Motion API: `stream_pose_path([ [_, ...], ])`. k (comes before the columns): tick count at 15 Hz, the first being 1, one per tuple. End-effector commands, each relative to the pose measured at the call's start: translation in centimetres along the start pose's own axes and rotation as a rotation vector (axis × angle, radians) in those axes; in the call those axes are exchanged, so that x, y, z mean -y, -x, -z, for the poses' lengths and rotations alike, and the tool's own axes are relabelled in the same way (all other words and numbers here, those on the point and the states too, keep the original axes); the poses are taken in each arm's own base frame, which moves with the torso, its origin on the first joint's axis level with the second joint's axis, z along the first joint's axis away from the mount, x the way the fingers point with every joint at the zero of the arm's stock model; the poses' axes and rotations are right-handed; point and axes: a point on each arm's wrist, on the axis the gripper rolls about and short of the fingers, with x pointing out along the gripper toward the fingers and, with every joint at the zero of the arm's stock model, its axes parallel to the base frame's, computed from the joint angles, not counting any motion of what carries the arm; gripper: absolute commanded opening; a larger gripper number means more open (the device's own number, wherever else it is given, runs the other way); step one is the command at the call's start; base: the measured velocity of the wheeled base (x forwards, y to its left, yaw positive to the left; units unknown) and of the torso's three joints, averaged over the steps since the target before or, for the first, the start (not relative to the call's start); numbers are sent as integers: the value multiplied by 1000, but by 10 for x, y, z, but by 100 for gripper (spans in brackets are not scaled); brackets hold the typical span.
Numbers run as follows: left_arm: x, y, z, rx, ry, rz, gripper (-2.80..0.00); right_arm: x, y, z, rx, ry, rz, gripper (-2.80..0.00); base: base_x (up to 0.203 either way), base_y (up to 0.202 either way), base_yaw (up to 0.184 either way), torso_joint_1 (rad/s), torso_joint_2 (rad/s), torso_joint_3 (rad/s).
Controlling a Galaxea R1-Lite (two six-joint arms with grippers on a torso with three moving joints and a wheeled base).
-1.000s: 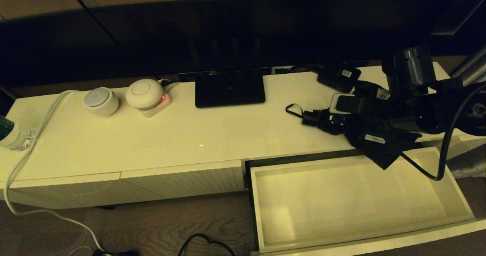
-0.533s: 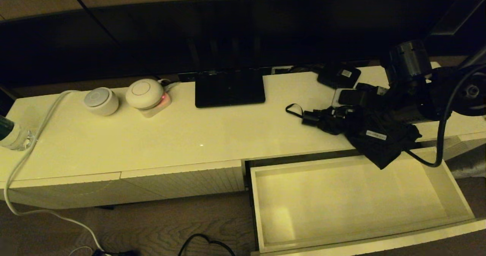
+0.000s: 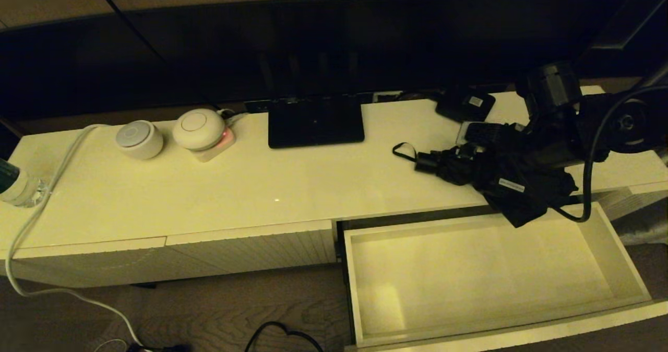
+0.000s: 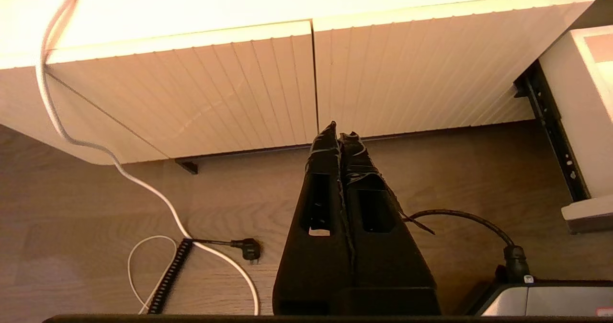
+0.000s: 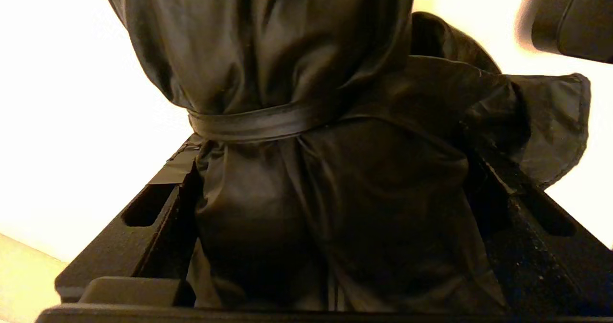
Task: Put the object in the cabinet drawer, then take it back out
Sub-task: Put the umbrella in the drawer
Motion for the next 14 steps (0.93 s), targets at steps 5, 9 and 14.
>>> stream_pose_path([
  [5,0,0,1,-3,0,-1,-280,5,-15,10,-43,-11,-20,0,0,0,0,0,0,0],
  [9,0,0,1,-3,0,-1,-280,2,-14,13,-54,-6,-35,-280,0,0,0,0,0,0],
  [14,0,0,1,-3,0,-1,-280,-4,0,19,-82,8,-79,-280,0,0,0,0,0,0],
])
